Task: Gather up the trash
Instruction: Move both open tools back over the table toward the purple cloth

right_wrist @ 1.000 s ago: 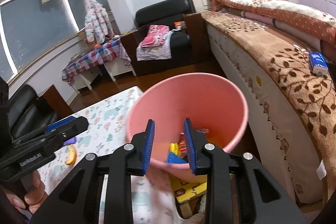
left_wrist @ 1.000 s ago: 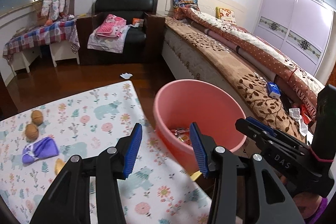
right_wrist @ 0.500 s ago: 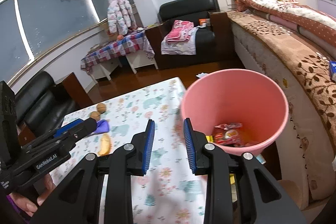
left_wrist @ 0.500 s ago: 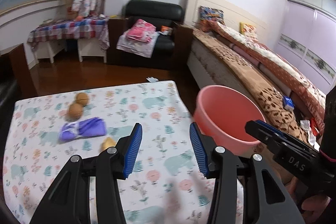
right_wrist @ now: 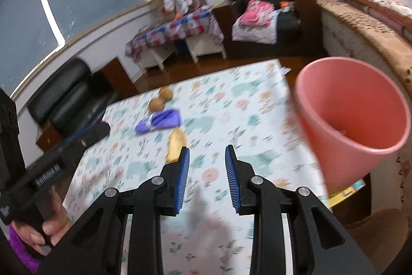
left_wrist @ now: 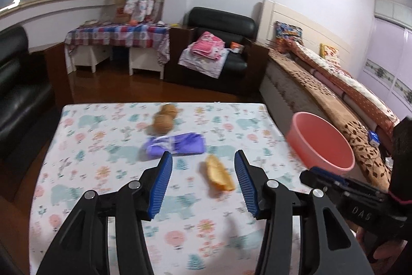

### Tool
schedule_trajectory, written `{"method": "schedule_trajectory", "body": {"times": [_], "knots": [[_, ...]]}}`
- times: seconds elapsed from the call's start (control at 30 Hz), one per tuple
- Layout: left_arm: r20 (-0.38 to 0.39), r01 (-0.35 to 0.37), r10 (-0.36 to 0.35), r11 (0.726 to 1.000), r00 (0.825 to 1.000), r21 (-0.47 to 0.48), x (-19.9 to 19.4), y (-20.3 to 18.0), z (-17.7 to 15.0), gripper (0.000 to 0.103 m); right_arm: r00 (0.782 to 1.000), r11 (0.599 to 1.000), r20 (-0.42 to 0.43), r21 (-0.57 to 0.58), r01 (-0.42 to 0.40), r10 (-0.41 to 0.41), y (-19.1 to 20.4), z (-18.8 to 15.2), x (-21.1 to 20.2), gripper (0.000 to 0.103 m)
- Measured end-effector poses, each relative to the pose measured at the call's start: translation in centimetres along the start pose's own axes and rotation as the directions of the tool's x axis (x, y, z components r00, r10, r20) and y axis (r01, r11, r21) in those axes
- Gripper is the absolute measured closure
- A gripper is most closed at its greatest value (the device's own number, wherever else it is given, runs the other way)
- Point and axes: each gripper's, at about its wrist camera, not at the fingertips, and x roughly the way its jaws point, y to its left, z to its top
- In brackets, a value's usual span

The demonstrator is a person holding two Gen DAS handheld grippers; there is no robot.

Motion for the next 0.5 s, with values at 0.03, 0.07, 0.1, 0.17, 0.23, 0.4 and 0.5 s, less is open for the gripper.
{"method": "schedule_trajectory", "body": {"times": [0.03, 0.07, 0.1, 0.17, 0.23, 0.4, 0.5], "knots": [[-0.003, -0.008, 0.008, 1.0, 1.0, -0.01, -0.1, 0.8, -0.1, 0.054, 1.0, 1.0, -0.015, -0.011, -0.008, 0.008, 0.5, -0.1, 0.5, 0.073], [-0.006, -0.019, 0.019, 1.0, 1.0, -0.015, -0.1, 1.7, -0.3, 0.054, 0.999, 1.0, -0.031, -0.022, -0.016, 0.015, 1.0, -0.2, 1.1, 0.069], [-0.009, -0.027, 0.027, 0.999, 1.0, -0.016, -0.1, 2.2, -0.4, 0.054, 0.998, 0.999, -0.052, -0.033, -0.03, 0.028, 1.6, -0.3, 1.9, 0.067], [-0.021, -0.045, 0.045, 0.999, 0.999, -0.017, 0.1, 3.3, -0.5, 0.054, 0.996, 0.998, -0.08, -0.052, -0.046, 0.042, 2.6, -0.4, 2.9, 0.062], [-0.038, -0.057, 0.056, 0.998, 0.998, -0.031, 0.6, 4.6, -0.6, 0.054, 0.993, 0.995, -0.11, -0.078, -0.055, 0.046, 3.5, -0.4, 4.2, 0.062], [-0.08, -0.053, 0.05, 0.998, 0.996, -0.032, 2.3, 6.5, -0.6, 0.054, 0.989, 0.992, -0.149, -0.125, -0.015, -0.004, 4.8, -0.3, 7.3, 0.062], [-0.099, -0.047, 0.047, 0.999, 0.994, 0.004, 3.5, 6.6, -0.3, 0.053, 0.984, 0.992, -0.178, -0.127, 0.0, -0.023, 4.9, 0.0, 8.9, 0.062]]}}
